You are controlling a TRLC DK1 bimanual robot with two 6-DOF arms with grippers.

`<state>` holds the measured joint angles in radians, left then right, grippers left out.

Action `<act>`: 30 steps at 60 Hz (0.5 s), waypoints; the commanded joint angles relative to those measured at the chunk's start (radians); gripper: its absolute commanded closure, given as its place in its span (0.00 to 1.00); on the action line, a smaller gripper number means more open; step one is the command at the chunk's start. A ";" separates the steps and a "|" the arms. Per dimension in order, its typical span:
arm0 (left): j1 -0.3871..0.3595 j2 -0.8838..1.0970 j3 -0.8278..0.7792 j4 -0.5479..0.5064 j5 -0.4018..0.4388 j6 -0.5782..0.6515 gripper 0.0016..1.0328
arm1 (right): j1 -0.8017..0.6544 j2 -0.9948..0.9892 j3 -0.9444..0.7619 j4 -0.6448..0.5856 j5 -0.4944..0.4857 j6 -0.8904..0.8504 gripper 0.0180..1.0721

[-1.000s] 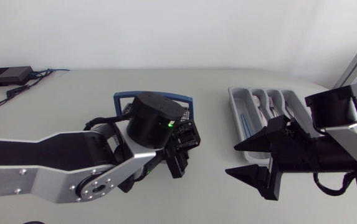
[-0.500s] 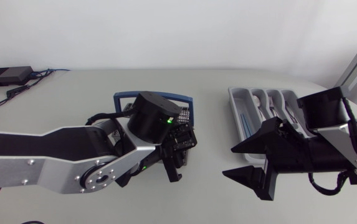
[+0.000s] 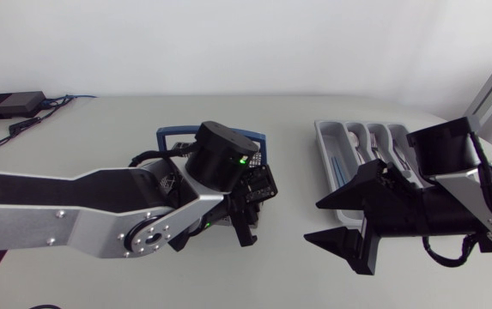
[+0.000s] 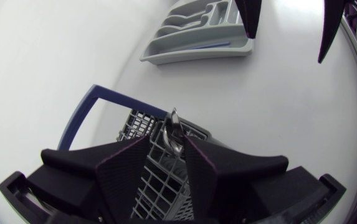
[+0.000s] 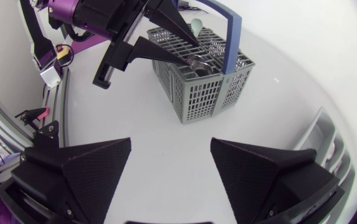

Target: Unload the cutlery basket into the drawer organizer.

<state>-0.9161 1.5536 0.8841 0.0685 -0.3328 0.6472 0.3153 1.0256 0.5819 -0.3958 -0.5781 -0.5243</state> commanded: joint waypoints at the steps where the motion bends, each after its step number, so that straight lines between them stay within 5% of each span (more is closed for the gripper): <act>1: 0.008 0.031 0.035 -0.001 0.008 -0.023 0.56 | 0.013 0.018 0.021 0.002 0.004 0.015 0.13; 11: 0.011 0.049 0.049 0.001 0.009 -0.024 0.72 | 0.015 0.016 0.019 0.002 0.004 0.014 0.13; 30: 0.011 0.071 0.059 -0.004 0.014 -0.032 0.76 | 0.015 0.016 0.013 0.009 0.004 0.010 0.13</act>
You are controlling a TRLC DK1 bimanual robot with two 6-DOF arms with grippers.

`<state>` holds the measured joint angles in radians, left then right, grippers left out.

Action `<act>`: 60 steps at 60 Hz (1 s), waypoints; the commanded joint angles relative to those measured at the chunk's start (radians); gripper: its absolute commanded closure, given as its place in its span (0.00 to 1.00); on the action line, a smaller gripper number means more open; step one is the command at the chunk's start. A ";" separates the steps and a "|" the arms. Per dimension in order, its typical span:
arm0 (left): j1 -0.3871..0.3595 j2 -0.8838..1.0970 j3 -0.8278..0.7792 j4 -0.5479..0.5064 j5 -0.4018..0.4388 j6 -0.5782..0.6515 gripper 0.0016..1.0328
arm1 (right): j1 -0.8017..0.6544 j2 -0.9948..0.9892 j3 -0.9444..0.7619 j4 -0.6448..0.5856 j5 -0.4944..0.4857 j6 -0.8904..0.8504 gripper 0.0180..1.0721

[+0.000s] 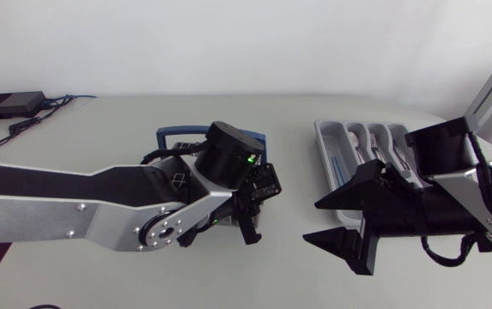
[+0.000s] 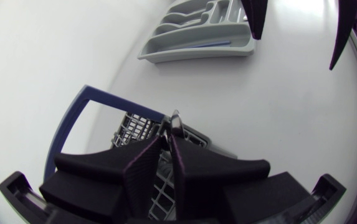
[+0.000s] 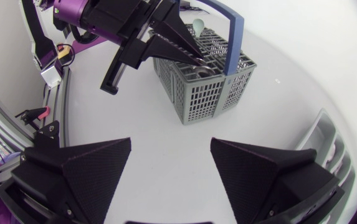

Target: Unload the cutlery basket into the drawer organizer.

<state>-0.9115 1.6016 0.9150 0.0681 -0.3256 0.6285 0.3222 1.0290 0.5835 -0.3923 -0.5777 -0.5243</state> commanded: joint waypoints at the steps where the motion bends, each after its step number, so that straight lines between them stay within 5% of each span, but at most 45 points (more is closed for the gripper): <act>1: 0.008 0.024 0.028 -0.004 0.007 -0.013 0.76 | 0.008 0.013 0.012 0.006 0.004 0.010 0.13; 60: -0.015 -0.106 0.067 -0.096 -0.023 -0.021 0.79 | 0.086 -0.007 0.029 -0.006 0.045 0.049 0.13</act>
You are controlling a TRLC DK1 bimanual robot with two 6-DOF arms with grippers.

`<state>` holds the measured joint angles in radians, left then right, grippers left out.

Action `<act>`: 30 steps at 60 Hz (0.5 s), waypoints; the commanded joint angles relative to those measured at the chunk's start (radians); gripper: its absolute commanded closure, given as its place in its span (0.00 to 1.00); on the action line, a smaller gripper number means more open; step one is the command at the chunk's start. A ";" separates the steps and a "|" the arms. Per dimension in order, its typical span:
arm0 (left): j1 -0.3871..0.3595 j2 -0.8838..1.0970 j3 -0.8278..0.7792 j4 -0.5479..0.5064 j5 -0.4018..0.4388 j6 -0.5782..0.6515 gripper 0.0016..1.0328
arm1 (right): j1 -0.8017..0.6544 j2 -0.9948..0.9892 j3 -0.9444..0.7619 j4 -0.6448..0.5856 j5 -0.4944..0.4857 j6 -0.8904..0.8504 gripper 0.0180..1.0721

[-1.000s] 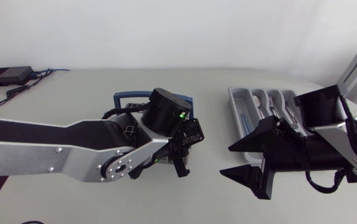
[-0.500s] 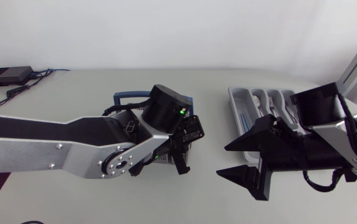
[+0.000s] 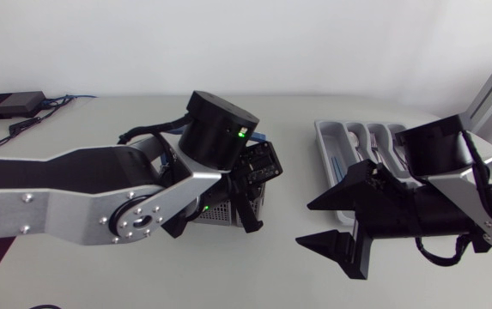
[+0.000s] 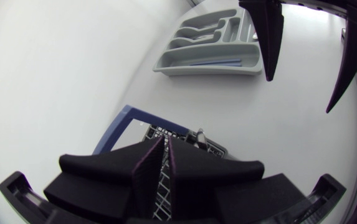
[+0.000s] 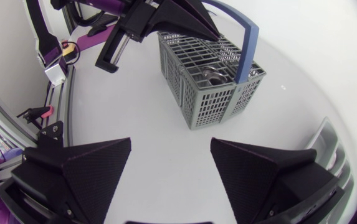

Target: Unload the cutlery basket into the drawer organizer.

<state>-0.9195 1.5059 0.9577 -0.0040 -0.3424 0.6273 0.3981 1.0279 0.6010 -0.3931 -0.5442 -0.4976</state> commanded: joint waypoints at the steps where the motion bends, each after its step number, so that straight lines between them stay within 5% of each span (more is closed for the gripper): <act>1: -0.007 -0.010 0.024 -0.028 -0.006 -0.028 0.79 | 0.013 -0.006 0.011 -0.006 0.013 0.022 0.13; 21: -0.009 -0.007 0.003 -0.096 -0.004 -0.087 0.48 | 0.030 -0.008 0.005 0.002 0.023 0.034 0.13; 30: -0.005 0.011 0.006 -0.111 -0.003 -0.103 0.43 | 0.028 -0.008 0.002 0.002 0.024 0.034 0.13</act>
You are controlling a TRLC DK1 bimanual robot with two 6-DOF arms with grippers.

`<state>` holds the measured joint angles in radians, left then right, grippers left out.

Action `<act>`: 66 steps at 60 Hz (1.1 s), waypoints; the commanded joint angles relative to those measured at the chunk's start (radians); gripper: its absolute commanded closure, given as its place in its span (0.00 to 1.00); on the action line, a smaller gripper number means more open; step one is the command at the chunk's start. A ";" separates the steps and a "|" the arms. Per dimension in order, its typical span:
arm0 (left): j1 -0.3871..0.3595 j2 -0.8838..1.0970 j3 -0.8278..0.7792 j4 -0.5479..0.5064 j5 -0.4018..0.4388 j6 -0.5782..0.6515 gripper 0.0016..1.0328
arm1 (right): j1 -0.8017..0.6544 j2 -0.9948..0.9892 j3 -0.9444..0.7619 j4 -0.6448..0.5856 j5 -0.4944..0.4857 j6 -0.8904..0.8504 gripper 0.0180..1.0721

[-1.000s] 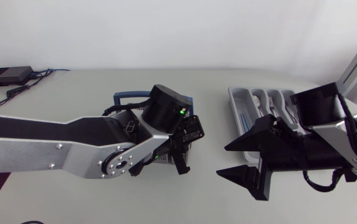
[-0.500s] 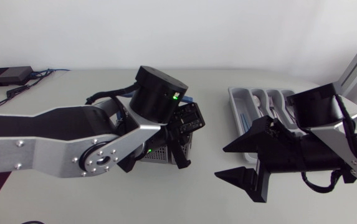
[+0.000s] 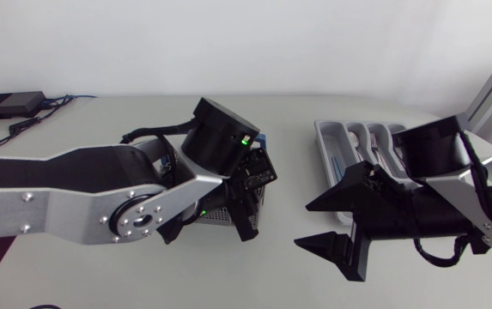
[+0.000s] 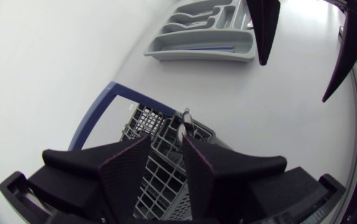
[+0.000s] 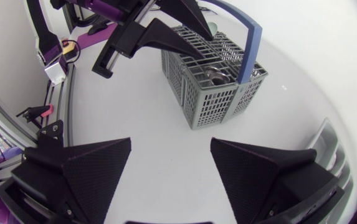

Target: Unload the cutlery basket into the drawer organizer.

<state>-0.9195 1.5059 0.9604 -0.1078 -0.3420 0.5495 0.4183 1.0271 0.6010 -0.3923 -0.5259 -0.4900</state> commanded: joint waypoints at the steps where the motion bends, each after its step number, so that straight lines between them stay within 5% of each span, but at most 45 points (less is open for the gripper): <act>1: -0.004 0.014 0.005 -0.010 -0.003 -0.028 0.43 | 0.008 -0.007 0.002 0.001 0.006 0.027 0.13; 48: 0.024 0.102 0.043 0.000 0.026 -0.048 0.44 | 0.010 0.007 0.006 0.009 0.006 0.027 0.13; 66: 0.033 0.111 0.058 0.014 0.043 -0.046 0.59 | 0.014 0.014 0.005 0.015 0.006 0.027 0.13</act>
<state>-0.8967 1.5917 0.9817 -0.1066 -0.3103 0.5190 0.4240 1.0279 0.6010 -0.3855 -0.5259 -0.4896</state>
